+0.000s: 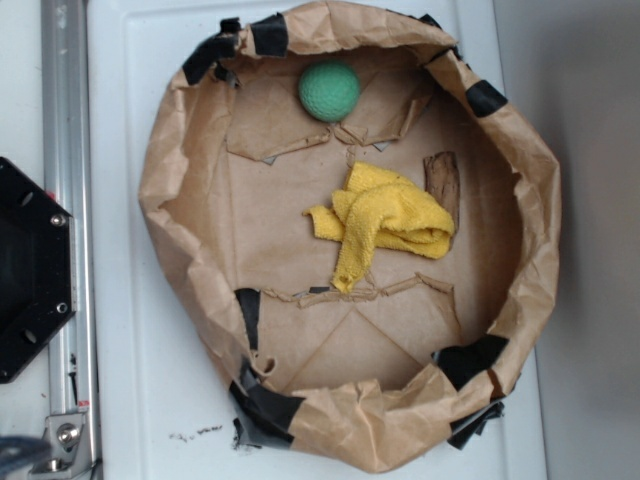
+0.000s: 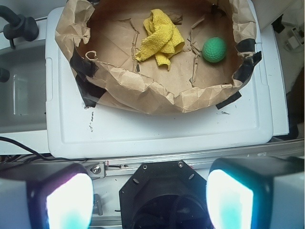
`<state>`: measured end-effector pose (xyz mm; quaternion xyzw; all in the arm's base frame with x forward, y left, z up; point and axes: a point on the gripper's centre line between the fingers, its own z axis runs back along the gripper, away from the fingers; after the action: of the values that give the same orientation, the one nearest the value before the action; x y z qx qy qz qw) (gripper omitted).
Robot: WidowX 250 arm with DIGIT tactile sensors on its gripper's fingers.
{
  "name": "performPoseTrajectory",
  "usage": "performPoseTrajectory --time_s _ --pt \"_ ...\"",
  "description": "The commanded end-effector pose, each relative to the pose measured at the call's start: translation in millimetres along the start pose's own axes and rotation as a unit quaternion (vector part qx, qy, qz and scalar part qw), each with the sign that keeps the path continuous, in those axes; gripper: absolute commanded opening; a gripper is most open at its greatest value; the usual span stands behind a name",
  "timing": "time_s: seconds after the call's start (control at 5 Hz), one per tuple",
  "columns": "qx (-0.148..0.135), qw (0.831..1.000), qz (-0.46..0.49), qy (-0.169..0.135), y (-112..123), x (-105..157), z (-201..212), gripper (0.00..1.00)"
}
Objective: Grab the green ball.
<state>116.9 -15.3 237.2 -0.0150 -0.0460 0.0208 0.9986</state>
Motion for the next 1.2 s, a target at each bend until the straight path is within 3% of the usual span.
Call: performPoseTrajectory --time_s 0.0,0.4,0.6,0.8,1.0 --pt "0.0 1.0 0.0 0.0 0.0 0.0 0.0 1.0" --pt "-0.034 0.986 -0.16 0.013 5.5 77.4 -50.7 1.0" --pt "-0.003 0.976 -0.217 0.014 10.7 114.6 -78.9 1.0" --pt "0.006 0.966 -0.256 0.028 18.2 138.2 -107.3 1.0" --pt "0.016 0.943 -0.33 0.037 20.9 145.9 -134.5 1.0"
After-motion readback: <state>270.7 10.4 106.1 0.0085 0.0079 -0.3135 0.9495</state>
